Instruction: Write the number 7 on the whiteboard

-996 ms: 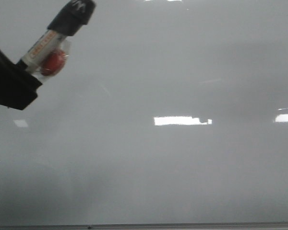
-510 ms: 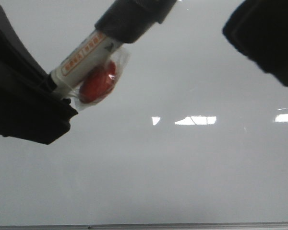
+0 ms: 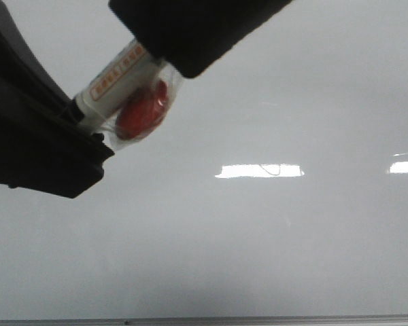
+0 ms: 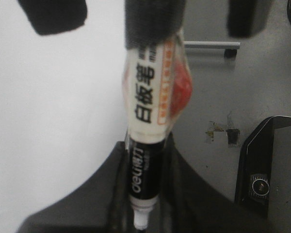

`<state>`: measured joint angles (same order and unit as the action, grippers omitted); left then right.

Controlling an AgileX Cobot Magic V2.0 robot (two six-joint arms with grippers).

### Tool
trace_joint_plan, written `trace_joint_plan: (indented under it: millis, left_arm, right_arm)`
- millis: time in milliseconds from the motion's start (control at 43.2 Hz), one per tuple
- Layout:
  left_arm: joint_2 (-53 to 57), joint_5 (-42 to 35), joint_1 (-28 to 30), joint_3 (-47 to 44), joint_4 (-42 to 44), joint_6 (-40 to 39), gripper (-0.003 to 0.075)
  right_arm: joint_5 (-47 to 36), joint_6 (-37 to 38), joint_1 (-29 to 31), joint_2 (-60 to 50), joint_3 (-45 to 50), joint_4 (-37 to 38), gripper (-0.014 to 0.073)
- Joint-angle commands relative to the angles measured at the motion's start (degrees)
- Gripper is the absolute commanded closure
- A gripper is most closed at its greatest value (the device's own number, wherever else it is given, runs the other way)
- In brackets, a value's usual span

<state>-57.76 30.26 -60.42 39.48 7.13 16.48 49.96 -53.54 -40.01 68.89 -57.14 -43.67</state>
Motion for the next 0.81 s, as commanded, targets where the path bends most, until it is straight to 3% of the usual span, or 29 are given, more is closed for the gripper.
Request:
trace_joint_plan:
  millis: [0,278,486,533,579,741,787]
  left_arm:
    - [1.1,-5.0,-0.5,1.7,0.0,-0.2,0.0741]
    - [1.1,-6.9,-0.3,1.7,-1.1,-0.2,0.0741]
    - [1.1,-7.5,-0.3,1.7,-1.1,-0.2,0.0723]
    - [1.1,-7.5,-0.3,1.7,-1.0,-0.2,0.0675]
    - [1.1,-7.5,-0.3,1.7,-1.0,-0.2,0.0608]
    - [1.1,-7.8,-0.3,1.7,-1.1,-0.3,0.0261]
    - [1.4,-8.1,-0.3,1.7,-1.1,-0.4,0.0212]
  right_arm:
    - [-1.5,-0.9,-0.1,-0.3,-2.0,-3.1,0.014]
    - [-1.6,-0.9,-0.1,0.1,-2.0,-3.5,0.0298]
    - [-1.7,-0.9,0.0,0.1,-2.0,-3.7,0.061]
    - [-1.7,-0.9,0.1,0.1,-2.0,-3.7,0.067]
    - [-2.0,-0.9,0.1,0.1,-2.0,-3.7,0.0658]
    - [-3.6,-0.9,0.3,0.1,-2.0,-2.4,0.0664]
    - [-3.9,-0.9,0.3,0.1,-1.9,-1.0,0.0664]
